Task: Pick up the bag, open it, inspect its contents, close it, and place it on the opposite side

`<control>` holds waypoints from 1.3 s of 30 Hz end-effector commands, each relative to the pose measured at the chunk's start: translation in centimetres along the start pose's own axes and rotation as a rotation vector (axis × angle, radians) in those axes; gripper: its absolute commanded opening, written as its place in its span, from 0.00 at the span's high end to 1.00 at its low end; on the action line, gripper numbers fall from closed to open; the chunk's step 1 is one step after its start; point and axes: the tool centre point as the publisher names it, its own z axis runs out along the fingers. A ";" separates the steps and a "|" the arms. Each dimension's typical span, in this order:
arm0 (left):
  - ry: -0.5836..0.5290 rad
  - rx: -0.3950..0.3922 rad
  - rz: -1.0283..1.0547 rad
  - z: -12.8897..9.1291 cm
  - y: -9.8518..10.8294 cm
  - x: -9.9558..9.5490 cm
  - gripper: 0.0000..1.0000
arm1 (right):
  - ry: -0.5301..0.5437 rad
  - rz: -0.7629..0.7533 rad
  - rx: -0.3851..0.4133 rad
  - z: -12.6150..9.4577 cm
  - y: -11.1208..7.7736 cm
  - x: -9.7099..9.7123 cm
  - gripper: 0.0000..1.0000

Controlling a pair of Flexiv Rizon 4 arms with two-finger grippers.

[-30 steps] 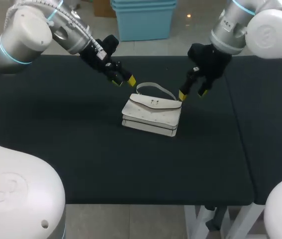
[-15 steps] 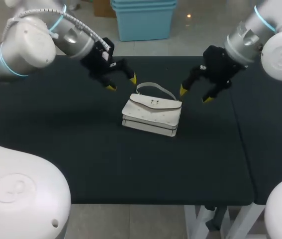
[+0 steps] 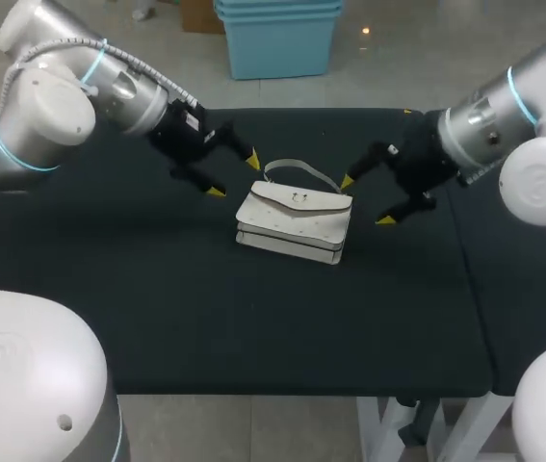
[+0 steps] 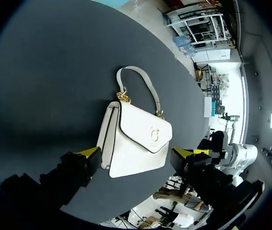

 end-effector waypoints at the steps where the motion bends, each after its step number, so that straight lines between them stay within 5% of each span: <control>1: 0.119 -0.122 0.039 1.5 -1.7 -0.7 0.00 | 0.038 0.198 -0.055 1.5 0.5 0.0 0.00; 15: 0.239 -0.183 0.177 4.2 -1.9 -0.7 0.00 | 0.068 0.260 -0.011 4.3 1.6 -0.2 0.00; 24: 0.272 -0.203 0.200 4.9 -1.9 -0.4 0.04 | 0.188 0.177 0.004 6.0 2.1 -0.3 0.24; 31: 0.275 -0.220 0.215 5.4 -1.8 -0.3 0.06 | 0.255 0.110 0.023 6.9 2.5 -0.5 0.17; 35: 0.287 -0.236 0.222 6.0 -2.1 -0.3 0.12 | 0.280 0.063 0.039 7.0 2.6 0.1 0.36; 36: 0.294 -0.243 0.223 6.1 -2.2 -0.3 0.16 | 0.281 0.058 0.043 7.0 2.6 0.3 0.52; 39: 0.296 -0.246 0.223 6.5 -2.4 -0.3 0.22 | 0.295 0.036 0.057 7.2 2.7 0.7 0.53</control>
